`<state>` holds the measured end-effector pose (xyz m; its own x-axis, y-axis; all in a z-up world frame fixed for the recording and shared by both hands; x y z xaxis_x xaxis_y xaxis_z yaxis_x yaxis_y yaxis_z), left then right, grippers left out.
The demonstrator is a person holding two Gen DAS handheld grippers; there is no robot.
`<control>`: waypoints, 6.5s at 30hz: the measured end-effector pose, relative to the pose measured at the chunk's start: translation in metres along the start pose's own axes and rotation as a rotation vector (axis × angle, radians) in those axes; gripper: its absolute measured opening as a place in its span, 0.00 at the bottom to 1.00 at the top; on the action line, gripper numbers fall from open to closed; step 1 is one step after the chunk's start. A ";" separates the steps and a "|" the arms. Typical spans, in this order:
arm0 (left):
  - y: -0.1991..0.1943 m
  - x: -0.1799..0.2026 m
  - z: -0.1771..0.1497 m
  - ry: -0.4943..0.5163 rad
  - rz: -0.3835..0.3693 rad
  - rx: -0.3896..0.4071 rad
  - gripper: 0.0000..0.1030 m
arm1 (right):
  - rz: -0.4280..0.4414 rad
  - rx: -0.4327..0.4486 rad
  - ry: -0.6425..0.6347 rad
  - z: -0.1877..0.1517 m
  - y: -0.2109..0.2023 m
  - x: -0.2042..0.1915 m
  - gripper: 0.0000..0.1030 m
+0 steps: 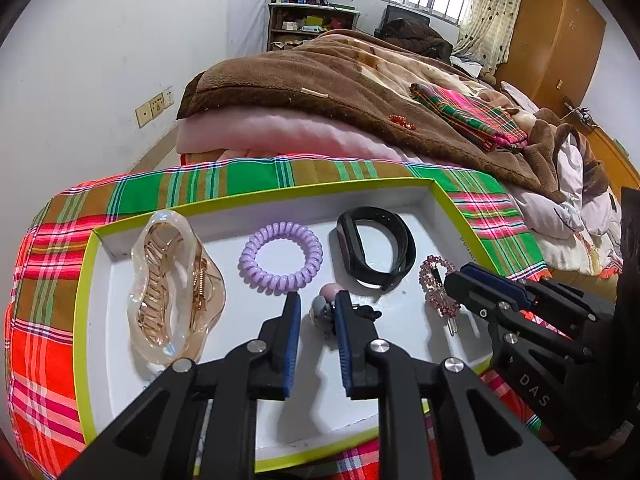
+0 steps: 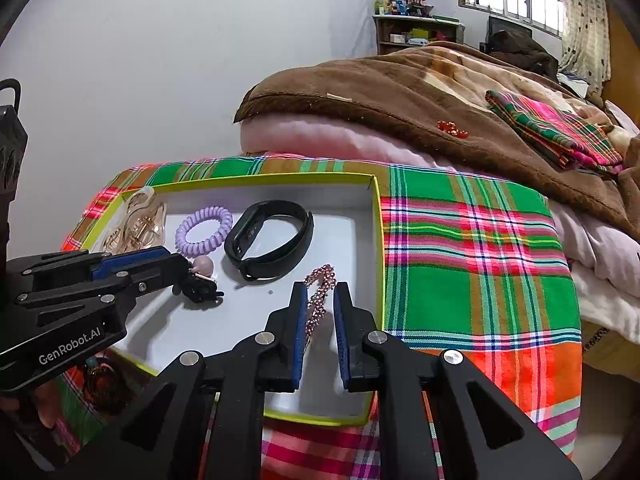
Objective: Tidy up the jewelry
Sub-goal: 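Open right tool releasing rhinestone clip while left tool releases ball hair tie in box, then move both tools toward the dark beaded bracelets beside the box, then grasp dark beaded bracelet with right tool while left tool grasps teal-bead black hair tie, then carry beaded bracelet in right tool and teal-bead tie in left tool over box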
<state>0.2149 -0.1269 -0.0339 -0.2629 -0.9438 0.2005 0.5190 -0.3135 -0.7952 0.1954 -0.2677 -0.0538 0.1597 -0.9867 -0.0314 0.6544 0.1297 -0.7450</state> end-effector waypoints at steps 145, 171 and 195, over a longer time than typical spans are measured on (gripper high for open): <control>-0.058 -0.084 -0.089 -0.139 0.024 -0.041 0.50 | 0.395 -0.124 -0.475 -0.059 -0.021 -0.123 0.32; -0.055 -0.068 -0.092 -0.072 0.054 -0.055 0.12 | 0.317 -0.021 -0.367 -0.063 -0.045 -0.093 0.15; -0.076 -0.049 -0.085 -0.029 0.057 0.006 0.06 | 0.296 0.093 -0.257 -0.054 -0.078 -0.070 0.15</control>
<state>0.1187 -0.0474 -0.0321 -0.2087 -0.9629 0.1713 0.5372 -0.2592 -0.8027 0.0936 -0.2137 -0.0296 0.5228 -0.8504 -0.0593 0.6147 0.4242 -0.6650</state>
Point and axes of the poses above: each gripper's, at about its wrist camera, not at the fingertips, and y roughly the way its jaws point, x to its right, z to its top, the point moved 3 cm from there along y, roughly the way its jaws point, and after that the axes turned 7 degrees about -y, right-handed, at the moved point
